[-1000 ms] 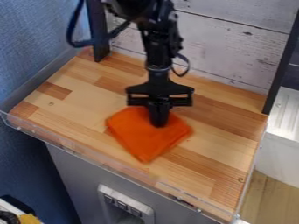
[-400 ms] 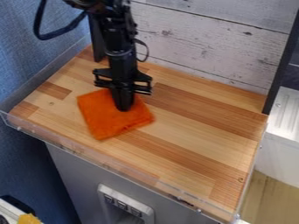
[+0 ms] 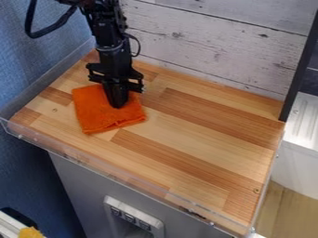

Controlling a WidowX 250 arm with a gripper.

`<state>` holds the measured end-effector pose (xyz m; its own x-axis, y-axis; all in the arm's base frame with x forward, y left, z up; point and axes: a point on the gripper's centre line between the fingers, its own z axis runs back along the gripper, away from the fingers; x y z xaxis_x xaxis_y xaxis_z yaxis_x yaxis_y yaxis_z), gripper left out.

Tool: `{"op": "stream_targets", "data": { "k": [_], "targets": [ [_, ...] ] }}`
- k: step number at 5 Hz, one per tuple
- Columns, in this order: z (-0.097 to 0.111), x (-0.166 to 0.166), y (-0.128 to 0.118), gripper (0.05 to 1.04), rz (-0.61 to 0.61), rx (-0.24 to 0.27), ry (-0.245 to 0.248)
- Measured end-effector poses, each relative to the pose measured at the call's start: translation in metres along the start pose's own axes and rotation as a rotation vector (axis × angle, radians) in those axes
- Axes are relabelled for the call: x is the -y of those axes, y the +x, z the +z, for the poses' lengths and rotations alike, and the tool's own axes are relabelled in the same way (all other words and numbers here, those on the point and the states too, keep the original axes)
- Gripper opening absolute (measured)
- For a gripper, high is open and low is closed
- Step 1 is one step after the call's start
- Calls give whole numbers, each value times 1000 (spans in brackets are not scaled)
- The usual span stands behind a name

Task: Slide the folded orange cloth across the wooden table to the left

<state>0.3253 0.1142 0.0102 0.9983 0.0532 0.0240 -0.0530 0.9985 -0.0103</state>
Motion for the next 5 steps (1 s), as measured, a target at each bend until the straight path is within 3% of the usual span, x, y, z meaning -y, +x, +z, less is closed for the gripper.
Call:
{"op": "stream_targets", "data": {
  "k": [2, 5],
  "targets": [
    [0, -22, 5, 59, -51, 7, 14],
    [-1, -45, -6, 59, -71, -24, 11]
  ]
}}
